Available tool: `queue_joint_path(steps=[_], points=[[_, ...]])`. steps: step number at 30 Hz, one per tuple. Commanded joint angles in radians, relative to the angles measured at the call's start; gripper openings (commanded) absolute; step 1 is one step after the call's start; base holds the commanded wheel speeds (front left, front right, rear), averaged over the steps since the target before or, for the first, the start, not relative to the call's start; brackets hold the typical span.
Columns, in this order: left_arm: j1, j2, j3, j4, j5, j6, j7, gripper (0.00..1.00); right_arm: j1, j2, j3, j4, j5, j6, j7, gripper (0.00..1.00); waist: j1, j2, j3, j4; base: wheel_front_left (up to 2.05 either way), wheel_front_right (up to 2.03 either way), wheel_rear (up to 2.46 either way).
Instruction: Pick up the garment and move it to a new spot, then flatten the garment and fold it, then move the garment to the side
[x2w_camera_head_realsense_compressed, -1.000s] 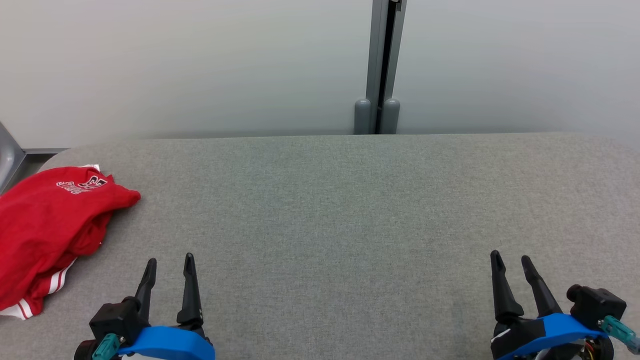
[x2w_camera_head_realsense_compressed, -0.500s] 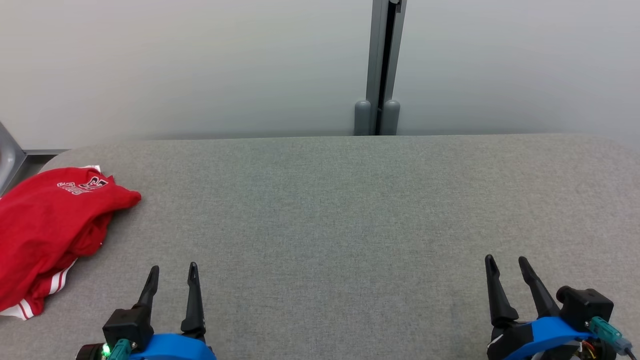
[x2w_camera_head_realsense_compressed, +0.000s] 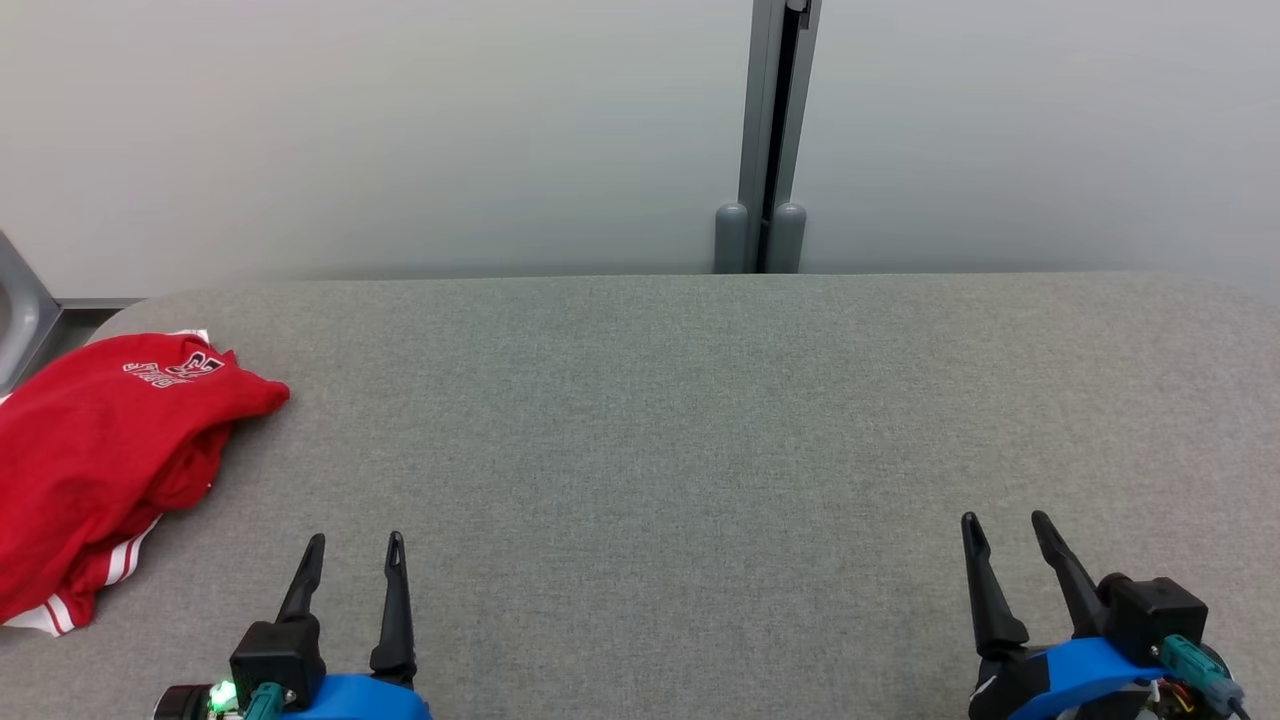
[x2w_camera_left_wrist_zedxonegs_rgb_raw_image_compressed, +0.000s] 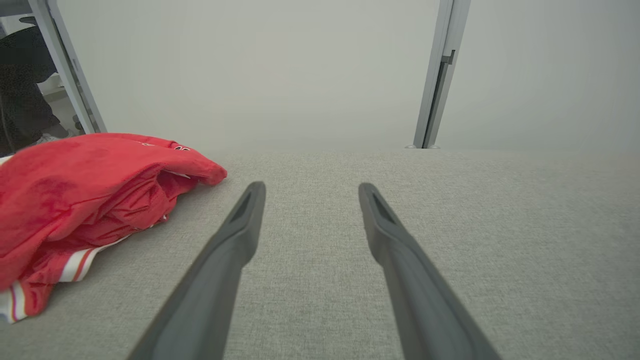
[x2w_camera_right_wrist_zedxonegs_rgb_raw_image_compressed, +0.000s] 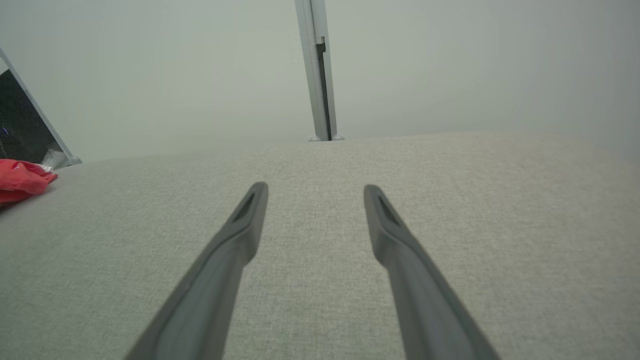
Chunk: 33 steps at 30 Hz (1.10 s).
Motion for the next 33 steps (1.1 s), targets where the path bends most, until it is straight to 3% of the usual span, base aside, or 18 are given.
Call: queue_joint_path(steps=[1,12,18,33], points=[[-0.008,0.006,-0.003,0.000,0.023,0.006,-0.011,1.00,0.002,-0.007,0.002,0.002,-0.024,0.003,-0.010,1.00,0.0000,0.0000,0.000,0.001,0.00,0.00,0.00],[-0.011,0.008,-0.010,0.000,0.005,0.008,-0.002,1.00,0.004,-0.007,-0.007,0.000,-0.019,0.003,-0.012,1.00,0.0000,0.0000,-0.001,0.014,0.00,0.00,0.00],[-0.016,0.010,-0.012,-0.002,-0.003,0.013,-0.003,1.00,0.007,-0.006,-0.006,-0.002,-0.026,0.002,-0.007,1.00,0.0000,0.0000,-0.002,0.056,0.00,0.00,0.00],[-0.009,0.038,-0.013,-0.041,-0.010,0.023,0.004,1.00,0.004,-0.006,-0.002,-0.008,-0.013,0.002,-0.010,1.00,0.0000,0.0000,0.003,0.393,0.00,0.00,0.00]])
